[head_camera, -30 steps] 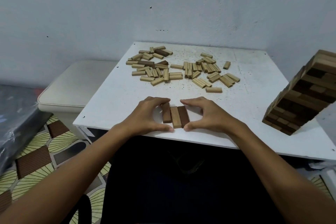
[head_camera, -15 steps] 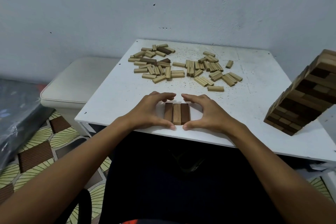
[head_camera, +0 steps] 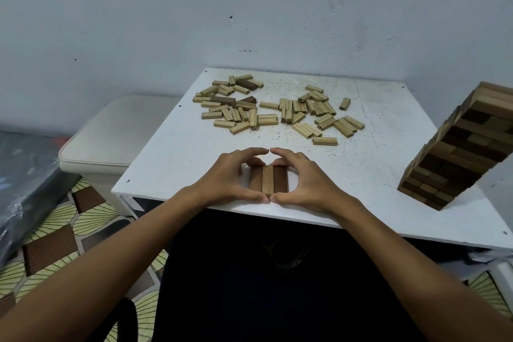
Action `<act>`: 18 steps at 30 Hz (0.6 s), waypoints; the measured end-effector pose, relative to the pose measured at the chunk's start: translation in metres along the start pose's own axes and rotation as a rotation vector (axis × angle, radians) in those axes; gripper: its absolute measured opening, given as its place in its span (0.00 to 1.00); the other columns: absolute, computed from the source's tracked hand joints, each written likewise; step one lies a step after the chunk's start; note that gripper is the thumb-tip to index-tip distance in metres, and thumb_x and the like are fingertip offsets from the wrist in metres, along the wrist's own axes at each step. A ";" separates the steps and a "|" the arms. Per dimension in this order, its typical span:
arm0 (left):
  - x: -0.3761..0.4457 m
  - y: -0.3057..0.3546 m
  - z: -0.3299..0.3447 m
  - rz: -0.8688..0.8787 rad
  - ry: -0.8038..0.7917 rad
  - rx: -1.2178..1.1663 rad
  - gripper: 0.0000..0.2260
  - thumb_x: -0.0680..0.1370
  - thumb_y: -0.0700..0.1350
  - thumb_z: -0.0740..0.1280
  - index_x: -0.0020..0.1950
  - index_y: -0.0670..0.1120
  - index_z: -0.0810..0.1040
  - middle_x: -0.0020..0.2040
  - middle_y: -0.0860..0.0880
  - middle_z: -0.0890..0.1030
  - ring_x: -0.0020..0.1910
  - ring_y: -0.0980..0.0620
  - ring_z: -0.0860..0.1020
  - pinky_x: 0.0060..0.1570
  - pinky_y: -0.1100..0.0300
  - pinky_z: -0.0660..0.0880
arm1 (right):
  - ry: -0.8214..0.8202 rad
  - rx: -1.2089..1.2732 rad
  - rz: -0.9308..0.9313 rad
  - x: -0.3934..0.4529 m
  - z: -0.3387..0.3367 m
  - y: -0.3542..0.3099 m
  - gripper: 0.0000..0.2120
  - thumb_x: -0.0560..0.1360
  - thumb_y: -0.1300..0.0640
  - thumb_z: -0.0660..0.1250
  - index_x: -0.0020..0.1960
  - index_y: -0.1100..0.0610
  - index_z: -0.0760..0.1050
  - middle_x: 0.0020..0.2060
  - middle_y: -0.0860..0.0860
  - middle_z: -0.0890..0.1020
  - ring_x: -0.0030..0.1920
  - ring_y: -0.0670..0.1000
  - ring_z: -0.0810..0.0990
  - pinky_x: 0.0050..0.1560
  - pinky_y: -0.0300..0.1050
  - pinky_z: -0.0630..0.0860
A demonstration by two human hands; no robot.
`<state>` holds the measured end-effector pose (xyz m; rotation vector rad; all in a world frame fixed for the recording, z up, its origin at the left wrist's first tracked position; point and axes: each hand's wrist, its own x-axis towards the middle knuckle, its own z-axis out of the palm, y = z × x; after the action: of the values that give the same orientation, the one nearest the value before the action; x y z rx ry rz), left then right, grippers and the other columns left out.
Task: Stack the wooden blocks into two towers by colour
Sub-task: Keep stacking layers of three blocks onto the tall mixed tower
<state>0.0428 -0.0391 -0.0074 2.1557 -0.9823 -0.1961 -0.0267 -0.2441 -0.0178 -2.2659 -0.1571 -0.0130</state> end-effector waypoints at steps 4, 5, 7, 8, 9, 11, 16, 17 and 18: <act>0.003 0.003 -0.001 -0.019 -0.011 -0.029 0.41 0.57 0.65 0.76 0.67 0.61 0.66 0.57 0.53 0.81 0.55 0.68 0.75 0.50 0.72 0.68 | -0.004 0.010 -0.006 -0.002 -0.004 -0.007 0.44 0.60 0.49 0.78 0.72 0.40 0.62 0.55 0.38 0.74 0.65 0.47 0.71 0.68 0.52 0.70; 0.005 0.006 -0.003 -0.013 -0.008 -0.031 0.40 0.57 0.64 0.76 0.66 0.61 0.66 0.57 0.54 0.81 0.55 0.67 0.75 0.49 0.71 0.69 | 0.002 0.008 -0.006 -0.002 -0.007 -0.010 0.44 0.60 0.50 0.78 0.72 0.41 0.62 0.56 0.42 0.76 0.64 0.48 0.72 0.66 0.50 0.70; 0.013 0.017 -0.011 0.025 0.006 -0.040 0.39 0.57 0.63 0.76 0.65 0.59 0.67 0.54 0.56 0.82 0.54 0.65 0.76 0.47 0.71 0.68 | 0.031 -0.004 -0.011 -0.001 -0.021 -0.019 0.44 0.60 0.51 0.79 0.72 0.44 0.63 0.58 0.48 0.77 0.63 0.48 0.73 0.61 0.44 0.70; 0.018 0.023 -0.018 0.048 0.016 -0.048 0.39 0.56 0.62 0.77 0.64 0.58 0.67 0.53 0.56 0.82 0.54 0.65 0.76 0.45 0.72 0.68 | 0.050 -0.015 -0.023 0.000 -0.030 -0.024 0.44 0.60 0.50 0.78 0.72 0.45 0.63 0.59 0.50 0.78 0.62 0.48 0.73 0.59 0.43 0.70; 0.026 0.033 -0.025 0.079 0.024 -0.054 0.39 0.56 0.61 0.78 0.63 0.57 0.68 0.52 0.57 0.82 0.55 0.64 0.77 0.44 0.72 0.68 | 0.075 -0.031 -0.039 0.000 -0.042 -0.031 0.44 0.60 0.50 0.79 0.72 0.45 0.64 0.60 0.51 0.78 0.62 0.47 0.73 0.59 0.43 0.70; 0.044 0.056 -0.041 0.140 0.035 -0.050 0.39 0.56 0.60 0.78 0.63 0.56 0.68 0.51 0.57 0.82 0.55 0.64 0.77 0.44 0.71 0.69 | 0.133 -0.060 -0.061 0.001 -0.068 -0.047 0.43 0.61 0.50 0.80 0.72 0.47 0.65 0.61 0.50 0.78 0.64 0.46 0.73 0.60 0.44 0.71; 0.094 0.124 -0.077 0.311 0.042 -0.026 0.41 0.55 0.59 0.79 0.64 0.52 0.68 0.51 0.56 0.83 0.53 0.60 0.78 0.45 0.64 0.73 | 0.263 -0.169 -0.095 -0.005 -0.148 -0.086 0.40 0.62 0.53 0.80 0.70 0.49 0.67 0.58 0.50 0.78 0.61 0.47 0.75 0.54 0.36 0.72; 0.103 0.139 -0.081 0.343 0.036 -0.028 0.42 0.55 0.59 0.79 0.65 0.51 0.67 0.51 0.56 0.83 0.53 0.58 0.79 0.45 0.64 0.73 | 0.286 -0.203 -0.101 -0.010 -0.163 -0.093 0.40 0.62 0.52 0.80 0.70 0.50 0.66 0.59 0.50 0.78 0.60 0.47 0.75 0.53 0.33 0.71; 0.111 0.151 -0.084 0.367 0.033 -0.031 0.43 0.55 0.59 0.79 0.66 0.51 0.66 0.51 0.55 0.83 0.54 0.57 0.79 0.44 0.66 0.72 | 0.306 -0.228 -0.102 -0.014 -0.177 -0.097 0.40 0.62 0.51 0.80 0.71 0.50 0.66 0.59 0.50 0.78 0.60 0.47 0.75 0.52 0.32 0.70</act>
<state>0.0658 -0.1340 0.1732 1.9042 -1.3237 0.0015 -0.0442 -0.3189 0.1696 -2.4466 -0.1117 -0.4493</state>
